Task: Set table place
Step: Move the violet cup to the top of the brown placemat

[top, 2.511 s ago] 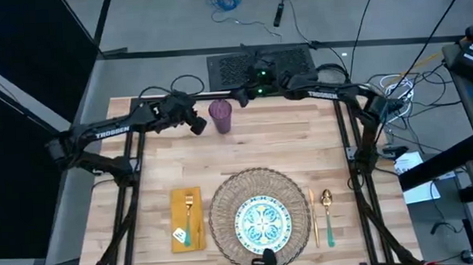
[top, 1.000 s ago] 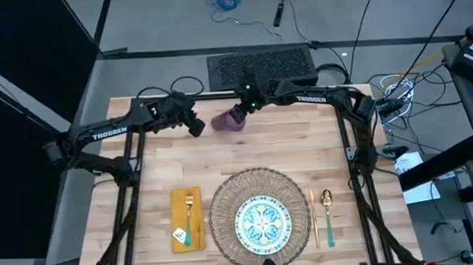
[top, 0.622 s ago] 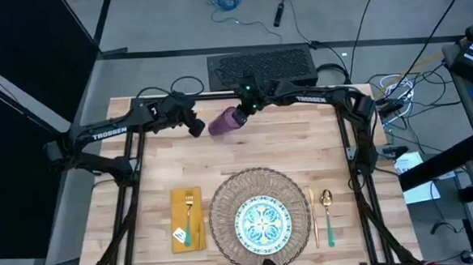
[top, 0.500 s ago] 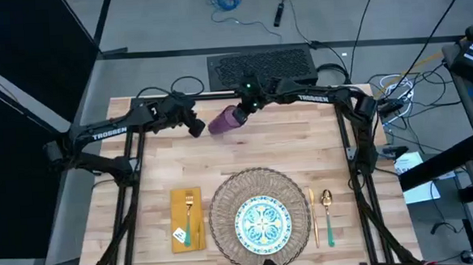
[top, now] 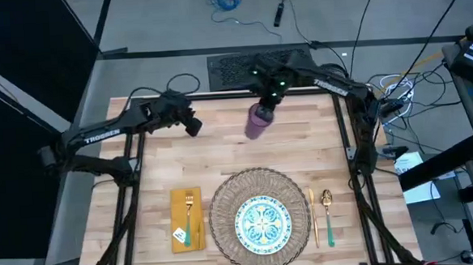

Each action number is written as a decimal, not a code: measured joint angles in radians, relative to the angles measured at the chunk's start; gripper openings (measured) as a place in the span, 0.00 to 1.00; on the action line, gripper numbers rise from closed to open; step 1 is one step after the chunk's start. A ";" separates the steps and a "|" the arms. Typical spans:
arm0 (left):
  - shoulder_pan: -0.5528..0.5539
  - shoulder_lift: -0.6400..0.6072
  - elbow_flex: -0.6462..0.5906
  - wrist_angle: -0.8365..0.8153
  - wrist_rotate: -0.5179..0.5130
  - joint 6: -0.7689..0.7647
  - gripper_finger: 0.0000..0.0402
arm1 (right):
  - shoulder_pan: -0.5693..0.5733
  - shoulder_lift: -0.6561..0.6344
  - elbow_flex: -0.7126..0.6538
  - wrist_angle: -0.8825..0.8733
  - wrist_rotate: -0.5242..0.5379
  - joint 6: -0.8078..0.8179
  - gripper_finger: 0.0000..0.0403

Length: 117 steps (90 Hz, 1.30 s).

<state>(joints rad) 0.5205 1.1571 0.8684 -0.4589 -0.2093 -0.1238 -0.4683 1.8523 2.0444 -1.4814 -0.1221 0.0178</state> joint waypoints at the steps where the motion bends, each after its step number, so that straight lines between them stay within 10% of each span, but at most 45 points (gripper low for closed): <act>1: 0.000 -0.002 0.000 0.000 0.001 0.000 0.14 | 0.000 -0.010 -0.006 -0.008 0.003 0.001 0.00; 61: 0.000 -0.044 0.000 0.004 0.027 -0.027 0.14 | 0.056 -0.693 -0.886 0.113 -0.009 0.312 0.00; 117: -0.018 -0.044 0.000 0.031 0.076 -0.105 0.14 | 0.327 -0.680 -0.965 0.177 0.118 0.503 0.00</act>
<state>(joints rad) 0.5026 1.1133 0.8688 -0.4274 -0.1333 -0.2283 -0.1417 1.1721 1.0790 -1.3040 -0.0045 0.5212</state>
